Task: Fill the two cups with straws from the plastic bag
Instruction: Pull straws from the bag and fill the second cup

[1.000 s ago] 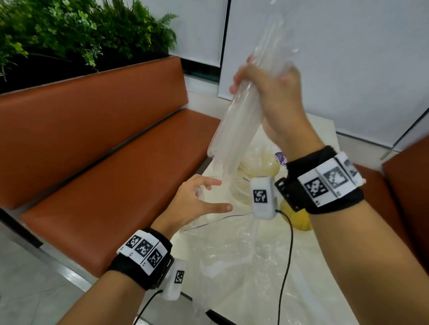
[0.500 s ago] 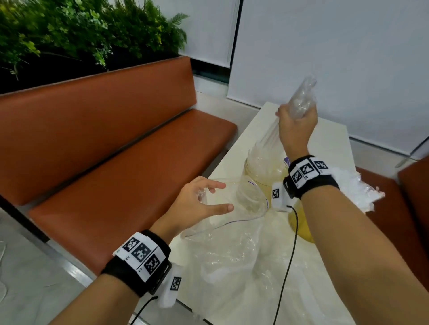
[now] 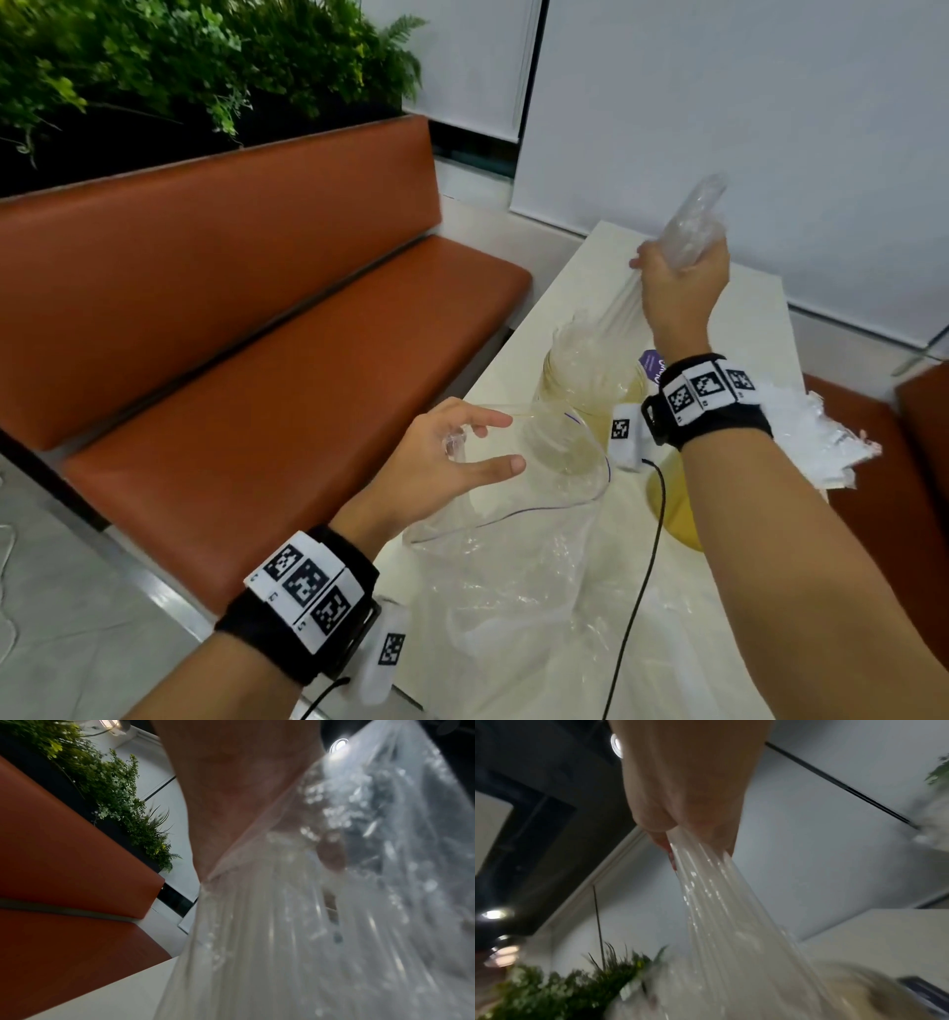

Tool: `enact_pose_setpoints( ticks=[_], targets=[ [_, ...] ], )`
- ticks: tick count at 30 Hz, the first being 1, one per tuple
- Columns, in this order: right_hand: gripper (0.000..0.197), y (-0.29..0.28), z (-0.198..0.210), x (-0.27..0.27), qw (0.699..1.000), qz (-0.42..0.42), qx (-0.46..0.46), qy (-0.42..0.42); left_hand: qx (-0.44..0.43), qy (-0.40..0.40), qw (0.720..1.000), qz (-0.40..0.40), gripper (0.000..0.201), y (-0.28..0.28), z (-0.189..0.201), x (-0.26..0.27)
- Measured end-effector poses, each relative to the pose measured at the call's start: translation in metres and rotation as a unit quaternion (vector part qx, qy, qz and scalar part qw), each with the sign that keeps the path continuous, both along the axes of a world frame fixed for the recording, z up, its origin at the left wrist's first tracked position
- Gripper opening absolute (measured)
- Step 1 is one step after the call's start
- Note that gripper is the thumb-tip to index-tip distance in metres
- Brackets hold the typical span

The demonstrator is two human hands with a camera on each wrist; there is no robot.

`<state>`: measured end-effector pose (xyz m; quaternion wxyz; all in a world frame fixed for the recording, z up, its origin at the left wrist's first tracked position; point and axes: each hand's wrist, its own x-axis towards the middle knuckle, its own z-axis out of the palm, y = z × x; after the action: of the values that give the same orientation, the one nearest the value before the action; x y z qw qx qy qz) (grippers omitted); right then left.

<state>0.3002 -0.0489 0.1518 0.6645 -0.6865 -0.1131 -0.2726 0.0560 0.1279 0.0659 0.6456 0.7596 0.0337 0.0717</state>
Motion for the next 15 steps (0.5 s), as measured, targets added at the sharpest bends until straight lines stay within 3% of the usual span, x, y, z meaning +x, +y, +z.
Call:
enact_pose_setpoints(
  ticks=[3,7,13,15],
  targets=[
    [0.026,-0.005,-0.041,0.005,0.996,0.012,-0.063,0.066,-0.003,0.001,1.000,-0.004,0.043,-0.002,0.002,-0.001],
    [0.040,-0.015,-0.074,0.007,0.986,-0.021,-0.090,0.139,-0.001,-0.001,1.000,0.000,0.040,-0.003,0.004,-0.002],
    [0.048,-0.022,-0.078,-0.012,0.968,-0.019,-0.151,0.197,-0.005,-0.004,1.000,0.007,0.038,-0.008,0.007,-0.002],
    [0.070,-0.022,-0.066,-0.014,0.975,-0.018,-0.168,0.143,-0.008,-0.005,1.000,0.005,0.038,-0.009,0.008,-0.002]
  ],
)
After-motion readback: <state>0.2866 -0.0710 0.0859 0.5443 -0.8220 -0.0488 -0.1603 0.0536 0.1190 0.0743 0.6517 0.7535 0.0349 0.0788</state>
